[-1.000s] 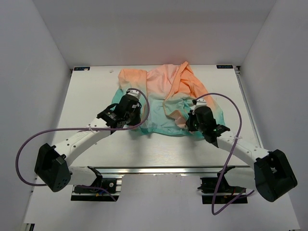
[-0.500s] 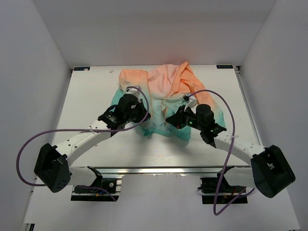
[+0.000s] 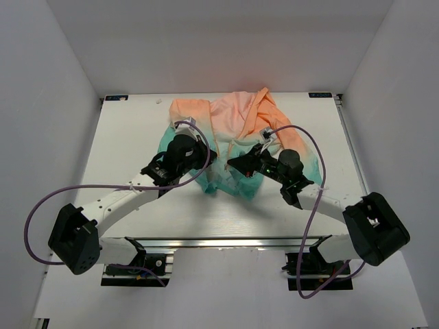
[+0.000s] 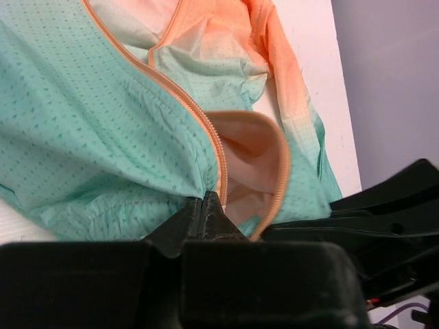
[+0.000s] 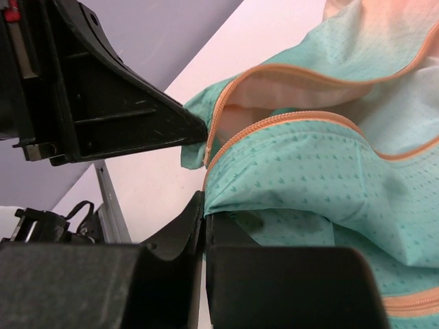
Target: Zip up the jacket
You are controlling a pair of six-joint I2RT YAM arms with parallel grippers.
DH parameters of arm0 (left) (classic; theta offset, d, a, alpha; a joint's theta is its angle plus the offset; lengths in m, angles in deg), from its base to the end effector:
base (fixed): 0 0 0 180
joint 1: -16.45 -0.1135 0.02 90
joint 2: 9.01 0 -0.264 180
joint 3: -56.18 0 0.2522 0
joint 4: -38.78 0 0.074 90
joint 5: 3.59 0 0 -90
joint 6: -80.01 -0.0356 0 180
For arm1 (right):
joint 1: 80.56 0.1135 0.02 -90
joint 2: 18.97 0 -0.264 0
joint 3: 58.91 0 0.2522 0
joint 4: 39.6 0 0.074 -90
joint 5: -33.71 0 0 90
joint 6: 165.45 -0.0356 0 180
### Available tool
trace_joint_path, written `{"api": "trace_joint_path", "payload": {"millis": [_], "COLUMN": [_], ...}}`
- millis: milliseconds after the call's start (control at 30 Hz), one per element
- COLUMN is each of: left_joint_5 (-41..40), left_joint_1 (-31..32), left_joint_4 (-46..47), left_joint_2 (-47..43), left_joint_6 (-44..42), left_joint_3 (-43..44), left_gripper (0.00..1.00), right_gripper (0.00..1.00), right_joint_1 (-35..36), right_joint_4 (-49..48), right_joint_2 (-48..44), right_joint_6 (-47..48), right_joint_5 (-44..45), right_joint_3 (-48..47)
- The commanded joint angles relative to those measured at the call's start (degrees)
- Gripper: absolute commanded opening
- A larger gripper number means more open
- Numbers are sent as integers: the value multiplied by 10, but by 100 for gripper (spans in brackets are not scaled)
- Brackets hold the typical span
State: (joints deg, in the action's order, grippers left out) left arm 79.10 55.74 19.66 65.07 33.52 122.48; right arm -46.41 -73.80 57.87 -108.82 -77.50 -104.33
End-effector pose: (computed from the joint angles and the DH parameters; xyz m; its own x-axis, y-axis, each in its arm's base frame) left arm 0.2311 -0.1833 0.2838 -0.6259 -0.3702 -0.6864 0.1508 0.8061 -0.5722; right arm 0.2263 0.1691 0.2443 -0.4188 0.3355 -0.8438 -0.7089 0.4599 0.5347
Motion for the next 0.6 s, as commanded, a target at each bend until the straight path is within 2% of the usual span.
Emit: {"api": "trace_joint_path", "payload": {"millis": [0,567], "left_joint_5": [-9,-10], "left_joint_1": [6,10], "left_joint_4": [44,49], "left_joint_2": [-23,-10], "left_joint_6": [-1,-28], "left_joint_3": [-13,-7], "left_gripper": [0,0], "right_gripper": [0,0], "right_joint_1": [3,3], "right_joint_4": [-70,-47], "right_joint_2": [28,58], "right_joint_6": [-19,-16], "right_joint_5": [-21,-17], "right_joint_3": [-24,-70]}}
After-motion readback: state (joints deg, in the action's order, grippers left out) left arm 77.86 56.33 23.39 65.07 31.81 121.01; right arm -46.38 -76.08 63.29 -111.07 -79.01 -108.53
